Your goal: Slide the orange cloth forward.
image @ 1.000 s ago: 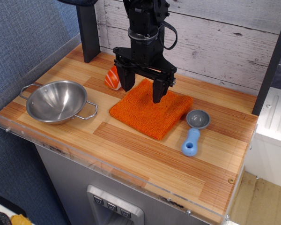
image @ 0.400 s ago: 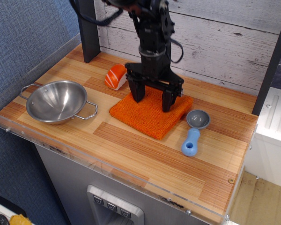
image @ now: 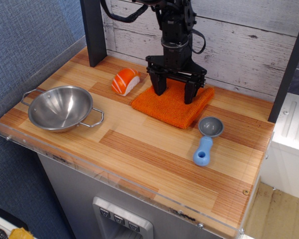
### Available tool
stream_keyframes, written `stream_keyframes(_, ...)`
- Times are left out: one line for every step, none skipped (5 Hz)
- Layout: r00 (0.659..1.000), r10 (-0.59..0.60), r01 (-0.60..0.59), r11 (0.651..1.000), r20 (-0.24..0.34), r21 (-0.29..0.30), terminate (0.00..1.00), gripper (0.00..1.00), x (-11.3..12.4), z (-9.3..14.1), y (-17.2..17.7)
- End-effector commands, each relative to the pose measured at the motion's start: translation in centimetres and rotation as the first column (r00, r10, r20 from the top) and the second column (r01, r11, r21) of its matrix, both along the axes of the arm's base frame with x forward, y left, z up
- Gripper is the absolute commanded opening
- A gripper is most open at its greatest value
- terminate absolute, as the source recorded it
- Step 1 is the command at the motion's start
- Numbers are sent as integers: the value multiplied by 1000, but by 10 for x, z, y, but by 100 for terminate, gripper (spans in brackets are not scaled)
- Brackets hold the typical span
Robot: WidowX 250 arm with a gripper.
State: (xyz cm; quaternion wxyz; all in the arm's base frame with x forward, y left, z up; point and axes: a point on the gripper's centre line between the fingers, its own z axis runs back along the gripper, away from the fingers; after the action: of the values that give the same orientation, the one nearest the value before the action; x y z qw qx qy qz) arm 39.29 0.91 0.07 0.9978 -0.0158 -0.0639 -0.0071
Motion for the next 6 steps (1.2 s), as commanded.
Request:
stream_keyframes(996, -35, 40, 998, -84, 53, 0, 100, -42, -22, -12)
stream_keyframes(996, -51, 56, 996, -75, 68, 0, 100, -71, -3, -23)
stream_keyframes(997, -15, 17, 999, -72, 28, 0, 100, -91, 7, -27)
stream_keyframes(998, 2, -1, 1000, -70, 8, 0, 100, -107, 12, -26)
stream_keyframes(997, 11, -11, 1000, -72, 2, 0, 100, -119, 15, -21)
stream_keyframes(998, 19, -20, 1000, -67, 0, 0, 100, -127, 17, -16)
